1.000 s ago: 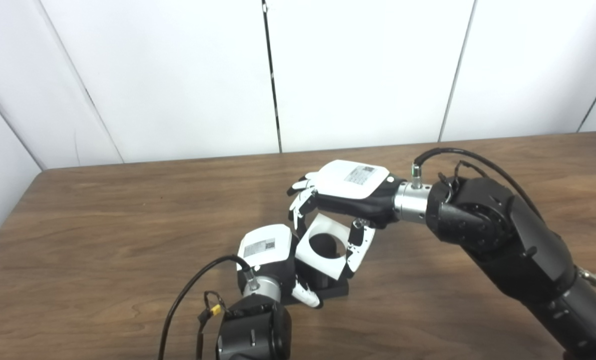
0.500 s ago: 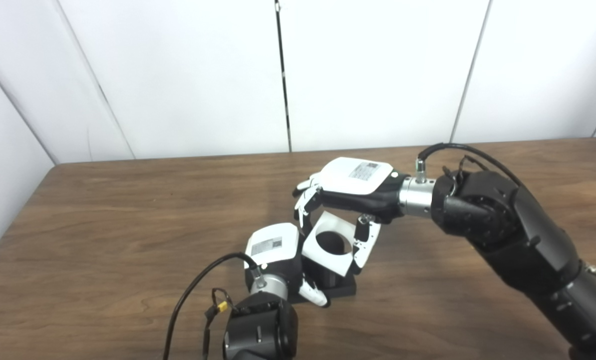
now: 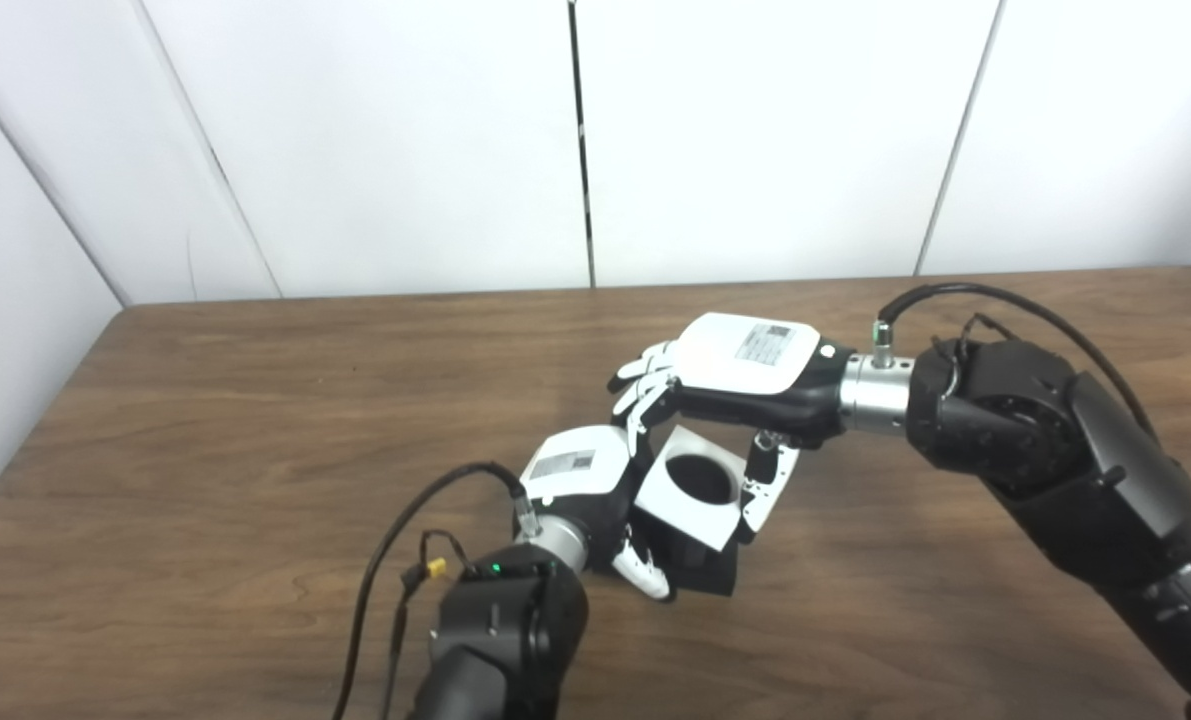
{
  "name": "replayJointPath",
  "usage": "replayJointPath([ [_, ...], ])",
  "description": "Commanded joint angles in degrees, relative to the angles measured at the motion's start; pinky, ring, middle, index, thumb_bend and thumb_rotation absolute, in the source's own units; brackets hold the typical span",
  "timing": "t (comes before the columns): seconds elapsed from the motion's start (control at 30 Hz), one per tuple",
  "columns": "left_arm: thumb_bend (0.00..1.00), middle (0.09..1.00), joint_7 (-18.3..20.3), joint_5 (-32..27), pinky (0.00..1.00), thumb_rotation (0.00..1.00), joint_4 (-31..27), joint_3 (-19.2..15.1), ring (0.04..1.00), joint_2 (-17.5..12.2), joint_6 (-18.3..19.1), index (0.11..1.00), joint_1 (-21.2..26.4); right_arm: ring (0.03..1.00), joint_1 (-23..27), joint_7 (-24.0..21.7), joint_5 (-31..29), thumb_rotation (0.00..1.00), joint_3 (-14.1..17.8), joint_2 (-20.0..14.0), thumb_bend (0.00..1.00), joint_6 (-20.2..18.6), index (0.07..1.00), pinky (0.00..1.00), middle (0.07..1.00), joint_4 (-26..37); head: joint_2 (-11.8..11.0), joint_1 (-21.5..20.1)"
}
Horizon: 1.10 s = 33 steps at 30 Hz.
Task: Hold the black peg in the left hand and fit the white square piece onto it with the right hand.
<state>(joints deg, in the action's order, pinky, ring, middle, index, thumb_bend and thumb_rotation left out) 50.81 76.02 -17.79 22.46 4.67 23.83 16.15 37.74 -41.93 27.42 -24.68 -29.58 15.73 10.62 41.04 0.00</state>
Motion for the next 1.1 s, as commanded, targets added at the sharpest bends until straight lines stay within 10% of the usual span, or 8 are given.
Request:
replayJointPath([
  [0.0,0.53,0.862,4.95,-6.1,0.87,0.06,1.97,2.15,0.915,1.31,-0.15,0.498,-0.58,0.904,1.27,-0.75,-4.2,0.14,-0.94,0.14,0.52,3.92,0.484,0.89,0.786,3.06,0.13,0.25],
  [0.43,0.52,0.753,4.75,-9.65,0.72,0.06,2.34,1.99,0.783,0.15,1.21,0.492,-0.82,0.867,1.07,-2.18,-4.32,0.14,-1.35,-0.38,0.52,1.96,0.49,0.83,0.772,3.03,0.53,0.5],
  [0.47,0.71,0.814,5.18,-10.17,0.77,0.14,2.34,1.9,0.836,-0.03,1.39,0.604,-0.66,0.87,1.16,-2.55,-3.88,0.14,-1.5,-0.44,0.52,1.45,0.493,0.83,0.775,3.2,0.49,0.55],
  [0.5,0.86,0.861,5.32,-10.62,0.82,0.2,2.41,1.7,0.884,-0.13,1.72,0.71,-0.58,0.873,1.23,-2.85,-3.4,0.14,-1.59,-0.47,0.76,0.92,0.59,0.83,0.778,3.32,0.46,0.72],
  [0.57,0.96,0.89,5.28,-10.79,0.87,0.23,2.5,1.23,0.92,-0.16,2.49,0.792,-0.64,0.876,1.38,-3.45,-2.31,0.15,-1.73,-0.51,0.9,-0.34,0.653,0.84,0.78,3.56,0.38,0.77],
  [1.07,1.0,0.988,13.01,-6.39,0.97,0.4,1.12,-3.34,0.994,-2.17,3.06,1.0,1.52,1.0,2.63,-7.6,1.92,0.34,-0.27,-1.65,1.0,-8.32,0.868,0.94,0.917,3.11,0.04,1.57],
])
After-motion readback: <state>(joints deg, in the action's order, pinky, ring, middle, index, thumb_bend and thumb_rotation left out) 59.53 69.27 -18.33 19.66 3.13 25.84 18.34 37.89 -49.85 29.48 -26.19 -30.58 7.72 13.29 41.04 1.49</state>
